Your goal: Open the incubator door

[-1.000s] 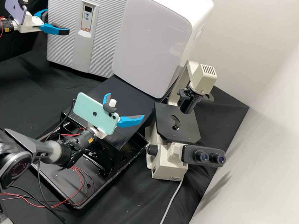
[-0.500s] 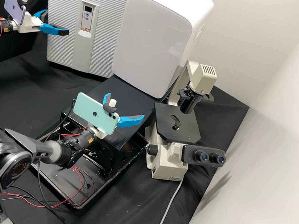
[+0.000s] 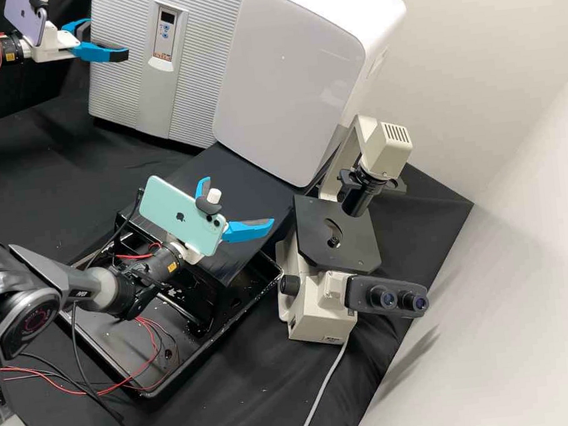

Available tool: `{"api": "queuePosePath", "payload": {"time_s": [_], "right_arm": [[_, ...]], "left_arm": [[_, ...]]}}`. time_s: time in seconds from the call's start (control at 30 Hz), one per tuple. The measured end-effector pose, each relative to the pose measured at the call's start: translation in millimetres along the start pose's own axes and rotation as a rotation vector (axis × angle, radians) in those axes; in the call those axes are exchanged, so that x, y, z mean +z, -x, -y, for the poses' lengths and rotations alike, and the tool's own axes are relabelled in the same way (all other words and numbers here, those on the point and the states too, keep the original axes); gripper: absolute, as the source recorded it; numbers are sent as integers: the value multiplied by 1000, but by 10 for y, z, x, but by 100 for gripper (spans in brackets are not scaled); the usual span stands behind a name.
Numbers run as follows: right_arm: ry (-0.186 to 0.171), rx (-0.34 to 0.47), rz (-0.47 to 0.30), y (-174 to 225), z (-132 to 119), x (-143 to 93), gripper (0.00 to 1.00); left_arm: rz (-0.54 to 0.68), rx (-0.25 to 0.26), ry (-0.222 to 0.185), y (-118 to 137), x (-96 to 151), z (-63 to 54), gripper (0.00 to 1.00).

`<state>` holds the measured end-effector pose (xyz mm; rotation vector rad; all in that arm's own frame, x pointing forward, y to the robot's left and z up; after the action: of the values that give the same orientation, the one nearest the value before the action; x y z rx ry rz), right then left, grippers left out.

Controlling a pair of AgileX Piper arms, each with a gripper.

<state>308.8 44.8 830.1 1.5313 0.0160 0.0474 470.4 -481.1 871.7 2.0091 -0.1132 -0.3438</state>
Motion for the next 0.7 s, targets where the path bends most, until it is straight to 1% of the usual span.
{"api": "queuePosePath", "payload": {"time_s": [0.07, 0.23, 0.6, 0.7], "right_arm": [[0, 0, 0, 0, 0, 0, 100], [0, 0, 0, 0, 0, 0, 100], [0, 0, 0, 0, 0, 0, 100], [0, 0, 0, 0, 0, 0, 100]], "left_arm": [[-2, 1, 1, 3, -8, -3, 0], [-11, 12, 20, 4, -16, -10, 0], [-35, 4, 32, 32, -21, -15, 0], [-42, 12, 48, 38, -26, -18, 0]]}}
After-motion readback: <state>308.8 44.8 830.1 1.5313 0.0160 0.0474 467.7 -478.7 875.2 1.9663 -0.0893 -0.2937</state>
